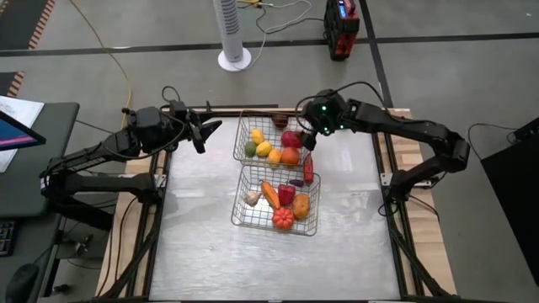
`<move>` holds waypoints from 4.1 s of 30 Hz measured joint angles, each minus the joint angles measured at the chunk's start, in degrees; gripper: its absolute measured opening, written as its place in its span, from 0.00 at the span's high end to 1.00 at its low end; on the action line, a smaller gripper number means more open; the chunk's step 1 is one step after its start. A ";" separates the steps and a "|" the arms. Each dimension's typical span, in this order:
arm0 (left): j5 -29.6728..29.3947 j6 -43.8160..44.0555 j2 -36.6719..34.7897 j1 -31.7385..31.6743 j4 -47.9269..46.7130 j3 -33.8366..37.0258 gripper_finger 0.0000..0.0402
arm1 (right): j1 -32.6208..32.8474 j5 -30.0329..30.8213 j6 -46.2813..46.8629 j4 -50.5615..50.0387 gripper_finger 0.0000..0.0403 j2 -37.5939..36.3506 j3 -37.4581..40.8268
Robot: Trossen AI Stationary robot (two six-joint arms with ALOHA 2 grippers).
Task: Sort produce into baskets
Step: Put the green lime fruit into the top wire basket, then put the red bell pepper vegetable into the bottom wire basket
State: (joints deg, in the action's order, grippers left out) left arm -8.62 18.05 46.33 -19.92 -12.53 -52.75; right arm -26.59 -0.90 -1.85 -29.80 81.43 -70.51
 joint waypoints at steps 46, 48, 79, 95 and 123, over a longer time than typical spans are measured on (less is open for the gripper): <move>-2.22 2.09 0.00 0.00 0.00 0.00 0.50 | -35.96 1.07 14.84 -20.55 0.33 27.65 -2.24; -2.25 2.09 0.00 0.02 0.00 0.00 0.50 | -35.43 0.99 13.54 -20.70 0.39 27.50 -2.24; -7.69 1.52 0.20 0.00 -0.02 0.00 0.50 | 0.40 -5.47 6.69 -6.77 0.40 7.43 -12.28; -6.99 2.22 0.58 0.02 -0.12 0.00 0.50 | 0.68 -14.84 11.70 -17.33 0.06 9.16 -12.28; -5.33 1.90 0.00 0.00 -0.13 0.00 0.50 | 7.55 -3.61 38.91 10.56 0.16 -3.49 31.54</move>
State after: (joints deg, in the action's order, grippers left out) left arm -13.95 19.96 46.33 -19.92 -12.67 -52.75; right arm -19.03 -4.51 37.06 -19.24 77.94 -38.97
